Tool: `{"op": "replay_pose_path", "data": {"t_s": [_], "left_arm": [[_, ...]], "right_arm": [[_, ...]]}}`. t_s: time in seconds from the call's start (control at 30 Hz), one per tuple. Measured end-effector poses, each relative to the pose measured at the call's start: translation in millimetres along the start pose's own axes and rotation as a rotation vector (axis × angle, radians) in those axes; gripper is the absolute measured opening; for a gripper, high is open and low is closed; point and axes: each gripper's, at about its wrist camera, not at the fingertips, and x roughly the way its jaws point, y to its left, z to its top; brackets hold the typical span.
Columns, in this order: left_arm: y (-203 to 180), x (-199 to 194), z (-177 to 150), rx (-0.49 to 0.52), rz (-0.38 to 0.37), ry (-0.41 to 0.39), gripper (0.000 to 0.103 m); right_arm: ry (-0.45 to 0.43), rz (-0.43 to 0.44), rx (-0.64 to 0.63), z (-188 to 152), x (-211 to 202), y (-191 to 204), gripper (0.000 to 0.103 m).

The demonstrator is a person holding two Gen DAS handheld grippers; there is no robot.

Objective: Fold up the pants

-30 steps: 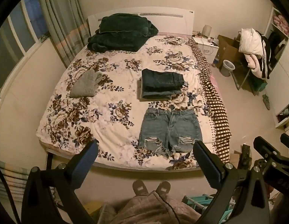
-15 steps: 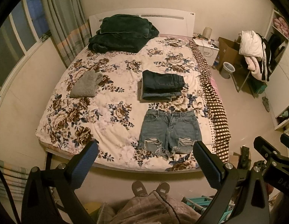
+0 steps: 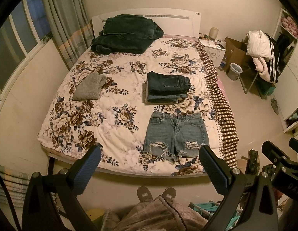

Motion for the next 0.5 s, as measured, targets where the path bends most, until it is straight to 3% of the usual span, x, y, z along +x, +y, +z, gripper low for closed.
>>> {"op": "replay_pose_path", "data": {"t_s": [0.5], "left_arm": [[0.7,0.2,1.2,-0.003,0.0,-0.003,0.103]], "right_arm": [[-0.002,0.006,0.0,-0.6,-4.4,1.6,0.103]]}}
